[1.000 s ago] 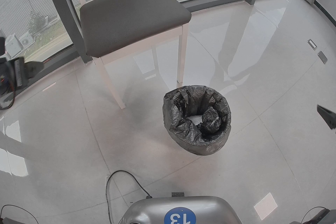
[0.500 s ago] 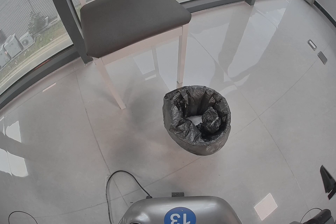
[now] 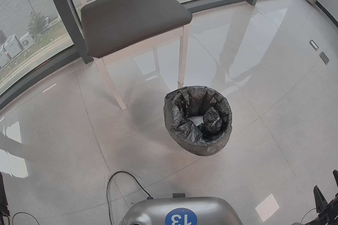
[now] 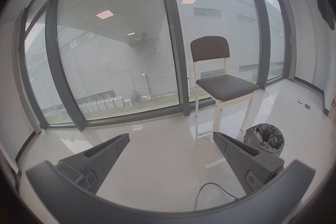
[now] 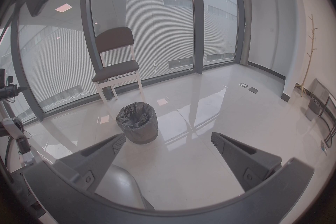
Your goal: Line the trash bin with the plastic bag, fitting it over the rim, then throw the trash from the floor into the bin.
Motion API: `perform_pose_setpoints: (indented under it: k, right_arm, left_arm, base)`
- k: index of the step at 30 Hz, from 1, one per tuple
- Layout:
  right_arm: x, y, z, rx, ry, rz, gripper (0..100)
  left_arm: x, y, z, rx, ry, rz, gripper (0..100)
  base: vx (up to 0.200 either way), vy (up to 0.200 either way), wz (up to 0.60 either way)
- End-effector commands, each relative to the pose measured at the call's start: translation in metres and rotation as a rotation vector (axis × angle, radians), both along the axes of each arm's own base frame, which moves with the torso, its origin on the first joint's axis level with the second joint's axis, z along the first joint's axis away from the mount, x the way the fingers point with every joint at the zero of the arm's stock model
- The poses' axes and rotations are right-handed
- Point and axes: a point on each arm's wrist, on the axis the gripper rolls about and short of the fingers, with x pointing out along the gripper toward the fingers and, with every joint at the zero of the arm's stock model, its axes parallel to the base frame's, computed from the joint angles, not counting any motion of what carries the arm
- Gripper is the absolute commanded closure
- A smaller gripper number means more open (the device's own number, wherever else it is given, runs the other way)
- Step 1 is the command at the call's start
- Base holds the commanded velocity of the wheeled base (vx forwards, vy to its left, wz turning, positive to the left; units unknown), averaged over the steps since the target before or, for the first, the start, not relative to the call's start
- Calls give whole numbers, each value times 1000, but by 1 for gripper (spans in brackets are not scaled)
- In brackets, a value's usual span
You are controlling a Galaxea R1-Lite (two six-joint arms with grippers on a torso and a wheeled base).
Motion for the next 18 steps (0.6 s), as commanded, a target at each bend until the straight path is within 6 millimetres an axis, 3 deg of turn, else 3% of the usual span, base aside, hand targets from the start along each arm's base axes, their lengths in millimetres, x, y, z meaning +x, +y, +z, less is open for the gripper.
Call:
perform_pose_setpoints:
  k: [1,7,12,18]
  right_arm:
    - [-2,0,-4,8,-32,5,0]
    - [-2,0,-4,8,-32,6,0]
    - [-1,0,-4,-1,-33,8,0]
    - [-1,0,-4,9,-32,6,0]
  left_arm:
    - [19,-2,-36,51,3,-63,0]
    - [33,-5,-63,64,38,-225,0]
    - [35,-9,-68,28,47,-377,0]
    - [36,-9,-68,18,61,-383,0]
  base:
    - [0,0,0]
    - [0,0,0]
    - [0,0,0]
    - [0,0,0]
